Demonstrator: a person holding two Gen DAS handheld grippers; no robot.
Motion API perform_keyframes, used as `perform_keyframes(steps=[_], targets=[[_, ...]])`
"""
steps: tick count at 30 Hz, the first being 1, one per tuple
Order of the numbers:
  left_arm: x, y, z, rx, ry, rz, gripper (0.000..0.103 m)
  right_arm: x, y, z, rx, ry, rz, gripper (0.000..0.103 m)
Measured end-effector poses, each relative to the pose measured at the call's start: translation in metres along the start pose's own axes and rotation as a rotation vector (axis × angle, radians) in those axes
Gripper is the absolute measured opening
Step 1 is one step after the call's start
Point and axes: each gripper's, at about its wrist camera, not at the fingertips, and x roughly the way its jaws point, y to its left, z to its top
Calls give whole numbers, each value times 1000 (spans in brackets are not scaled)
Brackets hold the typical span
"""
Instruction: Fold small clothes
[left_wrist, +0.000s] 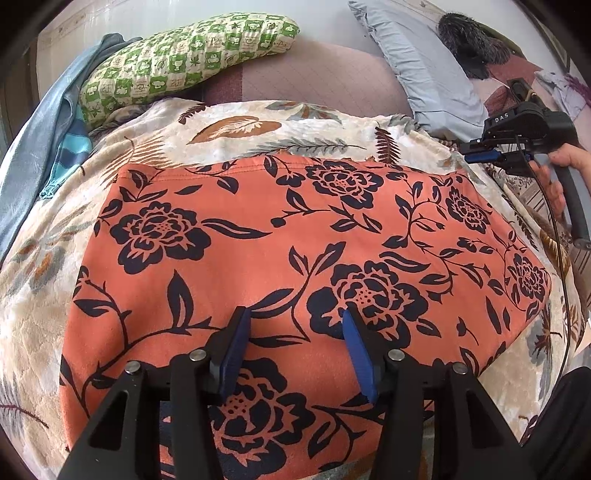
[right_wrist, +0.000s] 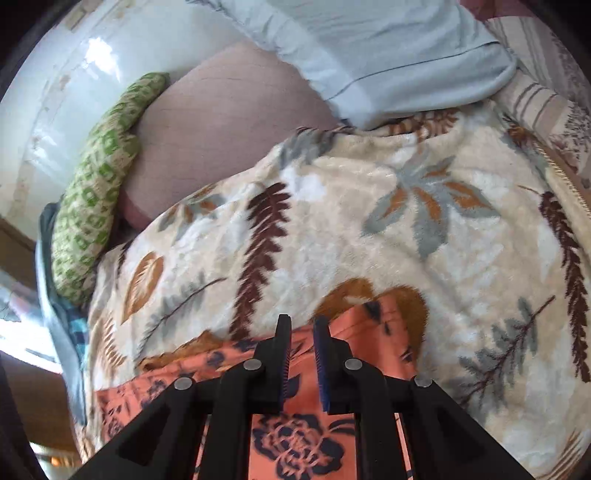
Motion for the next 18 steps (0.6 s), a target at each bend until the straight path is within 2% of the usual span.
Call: perform_keyframes(steps=[3, 5, 6, 8, 9, 11, 13, 16, 17, 18], targets=[[0, 0, -1, 3, -5, 3, 53, 30, 0, -16, -6, 103, -15, 14], [-1, -1, -1, 8, -9, 6, 53, 58, -15, -14, 3, 126, -93, 14], [0, -1, -1, 11, -11, 7, 54, 66, -24, -10, 32, 120, -103, 15], [0, -1, -1, 12, -14, 6, 55, 64, -37, -5, 117, 77, -31, 14], [0, 0, -1, 10, -12, 4, 56, 59, -36, -5, 114, 67, -28, 14], [0, 0, 1, -1, -7, -1, 57, 45, -25, -9, 54, 48, -25, 15], [-1, 1, 1, -10, -7, -7, 58, 31, -10, -17, 7, 52, 36, 15], [-1, 1, 1, -10, -8, -5, 58, 36, 15, -29, -33, 112, 121, 15], [-1, 0, 0, -7, -10, -2, 58, 50, 22, -33, -50, 160, 131, 16], [0, -1, 0, -2, -11, 1, 58, 67, 29, -35, -78, 205, 94, 16]])
